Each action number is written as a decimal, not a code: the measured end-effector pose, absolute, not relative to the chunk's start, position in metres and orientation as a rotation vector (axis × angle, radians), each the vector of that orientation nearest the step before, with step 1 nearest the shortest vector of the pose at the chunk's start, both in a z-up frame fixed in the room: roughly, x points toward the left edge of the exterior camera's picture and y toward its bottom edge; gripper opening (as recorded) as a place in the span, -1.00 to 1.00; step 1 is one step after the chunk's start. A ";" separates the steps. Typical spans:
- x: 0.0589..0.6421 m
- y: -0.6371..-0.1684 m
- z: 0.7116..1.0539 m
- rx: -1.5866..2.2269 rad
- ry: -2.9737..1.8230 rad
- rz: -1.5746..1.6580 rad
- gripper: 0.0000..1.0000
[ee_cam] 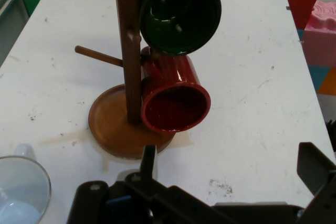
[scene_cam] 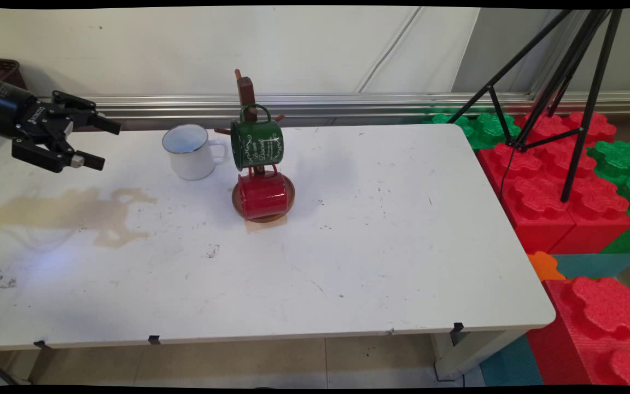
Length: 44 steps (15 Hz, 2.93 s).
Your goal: Pick up the red mug from the rack
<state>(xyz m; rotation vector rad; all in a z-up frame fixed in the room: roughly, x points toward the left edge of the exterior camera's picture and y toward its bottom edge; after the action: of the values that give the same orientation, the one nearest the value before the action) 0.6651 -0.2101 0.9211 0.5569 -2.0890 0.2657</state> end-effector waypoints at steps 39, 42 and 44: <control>0.566 -0.248 0.752 0.665 -1.917 0.157 1.00; 0.558 -0.253 0.744 0.675 -1.901 0.150 1.00; 0.553 -0.257 0.739 0.683 -1.889 0.147 1.00</control>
<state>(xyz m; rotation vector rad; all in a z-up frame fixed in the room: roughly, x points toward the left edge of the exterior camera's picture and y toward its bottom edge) 0.5530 -0.2571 0.7392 0.6831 -1.8885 0.1469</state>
